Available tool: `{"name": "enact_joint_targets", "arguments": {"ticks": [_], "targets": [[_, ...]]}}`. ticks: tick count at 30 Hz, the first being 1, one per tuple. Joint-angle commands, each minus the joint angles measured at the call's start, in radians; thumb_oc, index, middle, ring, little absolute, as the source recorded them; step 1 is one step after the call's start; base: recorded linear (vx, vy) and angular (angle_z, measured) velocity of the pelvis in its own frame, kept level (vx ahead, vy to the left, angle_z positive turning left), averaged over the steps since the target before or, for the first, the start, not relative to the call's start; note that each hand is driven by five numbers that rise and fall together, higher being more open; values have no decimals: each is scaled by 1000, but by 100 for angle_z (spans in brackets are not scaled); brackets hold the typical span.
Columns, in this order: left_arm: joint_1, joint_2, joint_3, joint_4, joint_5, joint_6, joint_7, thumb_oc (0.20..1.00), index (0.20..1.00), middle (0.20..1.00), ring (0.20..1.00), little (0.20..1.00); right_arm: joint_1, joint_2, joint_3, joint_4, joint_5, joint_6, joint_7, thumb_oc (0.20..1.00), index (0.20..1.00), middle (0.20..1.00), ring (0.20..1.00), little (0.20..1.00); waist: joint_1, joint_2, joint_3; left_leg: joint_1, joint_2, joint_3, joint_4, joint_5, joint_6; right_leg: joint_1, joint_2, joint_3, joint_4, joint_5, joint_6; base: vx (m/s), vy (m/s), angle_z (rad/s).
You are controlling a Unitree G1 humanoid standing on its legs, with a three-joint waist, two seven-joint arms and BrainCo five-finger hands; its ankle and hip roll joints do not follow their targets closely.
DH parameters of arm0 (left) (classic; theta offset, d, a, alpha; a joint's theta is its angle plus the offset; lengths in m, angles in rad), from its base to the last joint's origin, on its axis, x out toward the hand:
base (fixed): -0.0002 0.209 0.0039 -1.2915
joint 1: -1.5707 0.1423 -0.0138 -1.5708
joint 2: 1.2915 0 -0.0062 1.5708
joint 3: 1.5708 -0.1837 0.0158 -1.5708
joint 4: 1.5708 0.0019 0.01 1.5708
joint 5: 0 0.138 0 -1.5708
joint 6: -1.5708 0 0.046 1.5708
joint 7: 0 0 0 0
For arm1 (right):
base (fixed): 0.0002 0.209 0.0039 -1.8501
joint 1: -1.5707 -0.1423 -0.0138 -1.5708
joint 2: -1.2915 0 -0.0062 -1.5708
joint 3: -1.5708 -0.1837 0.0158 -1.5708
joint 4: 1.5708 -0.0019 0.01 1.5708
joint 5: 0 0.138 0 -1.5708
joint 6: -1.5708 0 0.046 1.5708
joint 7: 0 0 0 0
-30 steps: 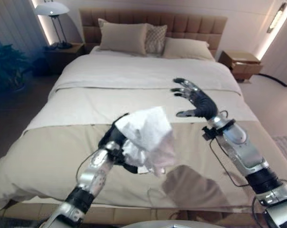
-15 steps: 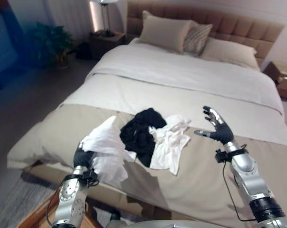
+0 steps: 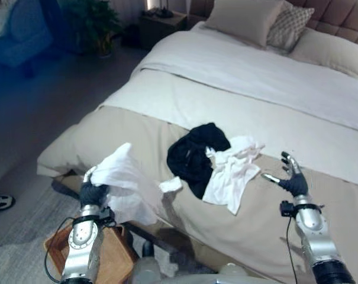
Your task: Pick up clothes into the bucket
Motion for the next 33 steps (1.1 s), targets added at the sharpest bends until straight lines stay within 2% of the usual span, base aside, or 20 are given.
{"name": "enact_joint_targets", "arguments": {"ticks": [1, 2, 3, 7, 8, 9, 10, 12, 14, 15, 17, 18, 20, 21, 22, 23, 25, 29, 33], "targets": [[-34, 54, 73, -85, 82, -107, 91, 200, 200, 200, 200, 200, -94, -16, -1, -10, 21, -53, -25, 1000, 1000, 1000, 1000, 1000, 14, -19, -9, -4, 76, -17, 92, -94, -35, -88, 18, 146, -49, 77, 30, -167, -55, 64], [-43, 60, 83, -80, 112, -104, 135, 200, 200, 200, 200, 200, -116, -12, 16, 6, 34, -59, -38, 1000, 1000, 1000, 1000, 1000, 28, -28, 11, -45, 84, -28, 105, -81, -44, -103, 18, 123, -57, 74, 26, -141, -58, 10], [-45, 60, 83, -79, 113, -104, 137, 200, 200, 200, 200, 200, -119, -11, 16, 8, 34, -60, -38, 1000, 1000, 1000, 1000, 1000, 25, -27, 10, -51, 84, -31, 109, -81, -45, -106, 18, 120, -55, 73, 25, -189, -77, -6], [-84, 64, 76, -48, 124, -107, 200, 200, 200, 200, 200, 200, -157, -18, 46, -17, 34, -67, -59, 1000, 1000, 1000, 1000, 1000, 38, -36, 79, -158, 102, -68, 155, -47, -68, -178, 9, 74, 8, 54, 19, -199, -79, 29], [-120, 71, 58, -12, 121, -104, 220, 200, 200, 200, 200, 200, -171, -25, 61, -15, 33, -75, -74, 1000, 1000, 1000, 1000, 1000, 46, -32, 102, -203, 114, -89, 143, -10, -82, -215, 21, 52, 25, 46, 14, -182, -112, 27], [-122, 71, 58, -11, 122, -104, 220, 200, 200, 200, 200, 200, -172, -25, 61, -14, 33, -75, -74, 1000, 1000, 1000, 1000, 1000, 44, -31, 101, -206, 114, -91, 143, -9, -83, -217, 22, 50, 26, 46, 13, -188, -119, 36], [-136, 76, 51, 2, 124, -101, 230, 200, 200, 200, 200, 200, -174, -27, 67, -16, 32, -80, -82, 1000, 1000, 1000, 1000, 1000, 45, -27, 110, -225, 121, -99, 131, 17, -92, -236, 35, 41, 33, 41, 10, -120, -84, 41], [-180, 73, 35, 58, 131, -94, 269, 200, 200, 200, 200, 200, -187, -23, 90, -8, 43, -92, -98, 1000, 1000, 1000, 1000, 1000, 41, -10, 112, -280, 157, -123, 73, 88, -114, -290, 68, 2, 35, 29, -5, -149, -126, 59], [-189, 72, 31, 71, 130, -91, 281, 200, 200, 200, 200, 200, -188, -20, 101, -5, 43, -94, -100, 1000, 1000, 1000, 1000, 1000, 38, -7, 108, -296, 176, -124, 61, 103, -122, -301, 79, -16, 31, 26, -9, -26, -122, 71], [-200, 68, 28, 94, 124, -91, 298, 200, 200, 200, 200, 200, -201, -17, 121, 2, 45, -94, -102, 1000, 1000, 1000, 1000, 1000, 34, -8, 108, -301, 193, -135, 58, 86, -132, -307, 95, -7, 34, 1, 3, 1, -157, 24], [-227, 65, 23, 120, 123, -91, 324, 200, 200, 200, 200, 200, -217, -18, 145, -1, 45, -97, -106, 1000, 1000, 1000, 1000, 1000, 32, -10, 118, -341, 206, -141, 98, 75, -133, -331, 104, -11, 34, 4, 1, -55, -84, 3], [-235, 67, 31, 150, 119, -97, 365, 200, 200, 200, 200, 200, -253, -20, 184, -8, 41, -96, -104, 1000, 1000, 1000, 1000, 1000, 28, -14, 129, -367, 209, -160, 164, 32, -118, -370, 106, 19, 61, 5, -3, -76, -10, 28], [-254, 66, 33, 166, 119, -98, 391, 200, 200, 200, 200, 200, -269, -20, 194, -10, 43, -97, -112, 1000, 1000, 1000, 1000, 1000, 30, -13, 141, -374, 210, -156, 166, 32, -119, -391, 105, 31, 74, 9, -2, -93, 64, -21], [-268, 67, 32, 173, 118, -95, 410, 200, 200, 200, 200, 200, -280, -19, 200, -19, 49, -100, -116, 1000, 1000, 1000, 1000, 1000, 31, -9, 155, -384, 206, -152, 163, 38, -116, -415, 97, 32, 81, 19, -2, -153, 188, -48], [-302, 71, 39, 201, 134, -93, 466, 200, 200, 200, 200, 200, -312, -15, 221, -25, 48, -101, -128, 1000, 1000, 1000, 1000, 1000, 35, -18, 166, -416, 191, -141, 192, 18, -102, -476, 75, 63, 129, 13, 1, -116, 159, -32], [-305, 72, 40, 204, 135, -94, 467, 200, 200, 200, 200, 200, -314, -14, 221, -24, 48, -101, -128, 1000, 1000, 1000, 1000, 1000, 35, -20, 165, -419, 189, -138, 194, 16, -101, -482, 73, 66, 133, 12, 2, -82, 133, -31], [-339, 75, 52, 218, 141, -88, 524, 200, 200, 200, 200, 200, -332, -15, 230, -35, 50, -103, -144, 1000, 1000, 1000, 1000, 1000, 38, -34, 184, -484, 173, -130, 280, -14, -89, -528, 48, 87, 172, 14, 4, -82, 62, -30], [-409, 103, 82, 273, 169, -62, 654, 200, 200, 200, 200, 200, -348, -8, 238, -54, 69, -110, -178, 1000, 1000, 1000, 1000, 1000, 36, -62, 208, -589, 148, -136, 407, -70, -69, -606, 22, 112, 233, 11, 8, -42, 59, -18], [-438, 139, 108, 291, 169, -58, 715, 200, 200, 200, 200, 200, -352, -2, 244, -65, 89, -116, -183, 1000, 1000, 1000, 1000, 1000, 30, -76, 205, -633, 142, -135, 441, -88, -60, -642, 14, 115, 246, 15, 13, -12, 42, 10]]}}
